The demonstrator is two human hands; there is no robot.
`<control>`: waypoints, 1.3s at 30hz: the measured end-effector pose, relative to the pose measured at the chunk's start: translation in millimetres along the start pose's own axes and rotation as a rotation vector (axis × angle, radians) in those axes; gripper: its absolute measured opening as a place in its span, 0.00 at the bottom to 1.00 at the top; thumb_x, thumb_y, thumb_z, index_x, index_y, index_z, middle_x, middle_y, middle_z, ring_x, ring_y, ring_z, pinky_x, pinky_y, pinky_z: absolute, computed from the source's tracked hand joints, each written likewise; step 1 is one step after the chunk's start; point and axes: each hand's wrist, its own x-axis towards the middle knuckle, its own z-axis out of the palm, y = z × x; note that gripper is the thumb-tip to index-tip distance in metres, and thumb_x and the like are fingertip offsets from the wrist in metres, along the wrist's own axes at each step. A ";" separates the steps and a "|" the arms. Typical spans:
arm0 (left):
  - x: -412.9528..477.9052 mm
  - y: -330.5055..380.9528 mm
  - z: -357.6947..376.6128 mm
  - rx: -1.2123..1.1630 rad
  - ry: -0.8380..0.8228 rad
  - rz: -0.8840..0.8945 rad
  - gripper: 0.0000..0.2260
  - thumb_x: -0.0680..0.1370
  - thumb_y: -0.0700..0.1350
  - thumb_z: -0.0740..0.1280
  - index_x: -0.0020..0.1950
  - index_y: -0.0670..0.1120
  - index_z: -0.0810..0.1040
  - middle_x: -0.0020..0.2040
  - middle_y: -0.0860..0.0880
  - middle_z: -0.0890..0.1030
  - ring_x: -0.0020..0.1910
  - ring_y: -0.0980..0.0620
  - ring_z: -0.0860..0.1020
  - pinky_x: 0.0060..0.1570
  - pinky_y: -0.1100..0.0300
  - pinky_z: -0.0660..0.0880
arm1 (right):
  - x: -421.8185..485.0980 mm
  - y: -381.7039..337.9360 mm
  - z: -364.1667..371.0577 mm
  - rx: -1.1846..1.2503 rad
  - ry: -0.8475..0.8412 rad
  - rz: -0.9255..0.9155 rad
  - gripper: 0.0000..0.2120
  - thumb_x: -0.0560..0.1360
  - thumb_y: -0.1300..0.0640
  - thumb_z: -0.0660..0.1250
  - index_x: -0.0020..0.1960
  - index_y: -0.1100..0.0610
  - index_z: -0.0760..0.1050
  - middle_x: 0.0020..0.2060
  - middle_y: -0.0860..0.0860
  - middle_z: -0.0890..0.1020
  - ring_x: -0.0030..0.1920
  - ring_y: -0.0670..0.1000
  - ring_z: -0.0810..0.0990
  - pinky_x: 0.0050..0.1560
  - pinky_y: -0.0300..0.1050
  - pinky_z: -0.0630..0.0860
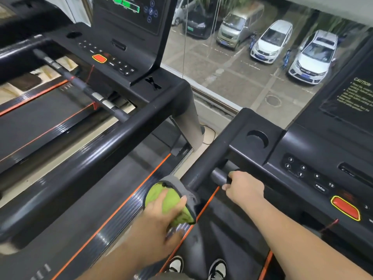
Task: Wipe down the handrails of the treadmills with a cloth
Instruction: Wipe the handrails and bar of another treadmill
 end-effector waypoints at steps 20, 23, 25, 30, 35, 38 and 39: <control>-46.9 -11.9 9.9 0.211 0.069 -0.049 0.39 0.73 0.53 0.73 0.79 0.69 0.58 0.76 0.39 0.68 0.70 0.38 0.74 0.47 0.49 0.83 | -105.2 -51.6 63.8 0.692 -0.027 -0.201 0.20 0.86 0.46 0.49 0.51 0.54 0.77 0.47 0.49 0.78 0.51 0.50 0.76 0.58 0.49 0.71; -96.4 -20.1 12.0 0.352 0.027 -0.118 0.45 0.61 0.53 0.80 0.76 0.66 0.68 0.69 0.39 0.76 0.61 0.40 0.81 0.38 0.53 0.83 | -121.6 -51.2 69.0 0.772 -0.151 -0.274 0.22 0.85 0.43 0.50 0.41 0.56 0.68 0.38 0.47 0.74 0.41 0.48 0.72 0.52 0.50 0.73; -107.7 -24.1 12.8 0.365 0.018 -0.109 0.42 0.65 0.54 0.78 0.77 0.66 0.66 0.69 0.39 0.76 0.62 0.40 0.81 0.41 0.52 0.84 | -132.3 -48.1 77.4 0.789 -0.226 -0.318 0.25 0.85 0.41 0.51 0.42 0.61 0.68 0.36 0.48 0.71 0.39 0.48 0.70 0.48 0.48 0.72; -63.7 -2.2 5.2 0.264 -0.005 -0.263 0.33 0.83 0.60 0.59 0.78 0.73 0.40 0.79 0.42 0.61 0.73 0.39 0.70 0.56 0.46 0.78 | -143.4 -40.1 100.1 0.845 -0.302 -0.356 0.22 0.85 0.43 0.54 0.46 0.56 0.78 0.43 0.53 0.83 0.46 0.48 0.80 0.50 0.38 0.74; -2.0 18.0 4.6 0.242 0.037 -0.302 0.31 0.84 0.60 0.55 0.80 0.69 0.39 0.71 0.44 0.65 0.66 0.41 0.72 0.52 0.46 0.78 | -169.8 -40.2 103.6 0.883 -0.260 -0.288 0.17 0.85 0.46 0.54 0.41 0.49 0.72 0.37 0.45 0.77 0.43 0.48 0.76 0.45 0.38 0.71; 13.7 16.3 12.9 0.247 0.045 -0.299 0.30 0.84 0.61 0.54 0.80 0.68 0.39 0.70 0.43 0.66 0.66 0.40 0.71 0.51 0.44 0.78 | -177.7 -43.7 93.4 0.915 -0.195 -0.247 0.09 0.87 0.48 0.53 0.56 0.43 0.71 0.48 0.37 0.76 0.50 0.38 0.74 0.49 0.28 0.67; 15.6 14.6 14.3 0.247 0.050 -0.288 0.30 0.84 0.61 0.54 0.80 0.68 0.38 0.71 0.43 0.65 0.67 0.39 0.70 0.52 0.44 0.78 | -176.6 -47.5 91.0 0.911 -0.157 -0.239 0.10 0.87 0.48 0.52 0.62 0.43 0.71 0.53 0.37 0.75 0.55 0.37 0.72 0.55 0.28 0.66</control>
